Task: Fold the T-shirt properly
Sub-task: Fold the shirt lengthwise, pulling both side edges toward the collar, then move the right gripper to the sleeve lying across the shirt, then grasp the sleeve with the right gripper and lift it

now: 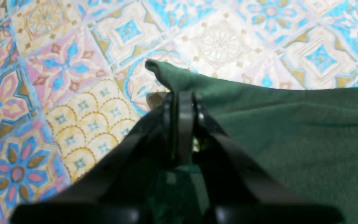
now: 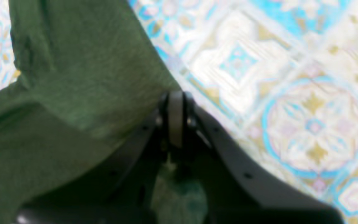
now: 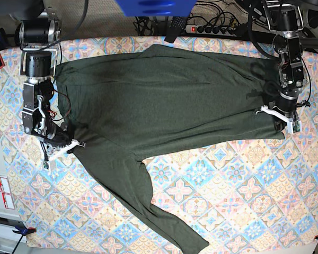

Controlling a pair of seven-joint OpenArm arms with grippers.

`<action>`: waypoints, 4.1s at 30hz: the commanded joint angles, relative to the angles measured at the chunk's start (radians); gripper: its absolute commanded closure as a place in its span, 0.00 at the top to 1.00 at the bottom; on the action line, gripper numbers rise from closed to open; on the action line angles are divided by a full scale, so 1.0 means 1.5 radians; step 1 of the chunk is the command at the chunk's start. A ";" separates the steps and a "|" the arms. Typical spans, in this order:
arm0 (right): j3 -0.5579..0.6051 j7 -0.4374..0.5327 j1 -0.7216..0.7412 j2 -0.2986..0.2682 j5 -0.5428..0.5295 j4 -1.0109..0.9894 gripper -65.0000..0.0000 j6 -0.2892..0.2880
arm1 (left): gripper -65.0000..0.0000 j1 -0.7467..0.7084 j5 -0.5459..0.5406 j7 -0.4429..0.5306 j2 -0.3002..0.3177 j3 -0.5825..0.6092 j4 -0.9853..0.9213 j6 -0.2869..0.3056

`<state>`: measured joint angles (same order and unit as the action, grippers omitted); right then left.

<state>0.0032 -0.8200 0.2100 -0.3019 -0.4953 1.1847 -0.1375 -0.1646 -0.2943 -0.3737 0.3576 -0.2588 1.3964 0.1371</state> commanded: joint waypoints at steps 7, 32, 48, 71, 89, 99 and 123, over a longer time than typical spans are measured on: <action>-0.042 -0.037 -0.065 -0.006 -0.005 0.125 0.00 -0.005 | 0.00 -0.027 -0.004 0.016 0.012 -0.032 0.026 0.000; -0.152 -0.038 -0.334 -0.006 -0.005 0.370 0.00 -0.007 | 0.00 -0.154 -0.003 0.016 0.014 -0.093 0.127 0.000; -0.145 -0.037 -0.382 -0.006 -0.003 0.382 0.00 -0.007 | 0.00 -0.185 0.005 0.018 0.015 -0.091 0.070 0.000; -0.141 -0.035 -0.340 -0.002 -0.001 0.393 0.39 -0.007 | 0.46 -0.194 -0.115 0.016 0.014 -0.122 0.081 -0.003; 0.113 0.015 0.021 -0.002 0.000 0.072 0.40 -0.007 | 0.47 -0.197 -0.307 -0.044 0.014 -0.143 0.110 -0.004; 0.240 0.099 0.145 -0.002 0.000 -0.122 0.40 -0.007 | 0.67 -0.199 -0.376 -0.106 0.011 -0.181 0.110 -0.004; 0.335 0.237 0.215 0.130 0.277 -0.309 0.40 -0.007 | 0.67 -0.214 -0.380 -0.106 0.011 -0.178 0.110 -0.003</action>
<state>0.5114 -0.4816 0.5018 -0.1005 -0.0822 0.7067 -0.1535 -0.4858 -0.8566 -0.5510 0.3550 -0.5186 1.5448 0.1257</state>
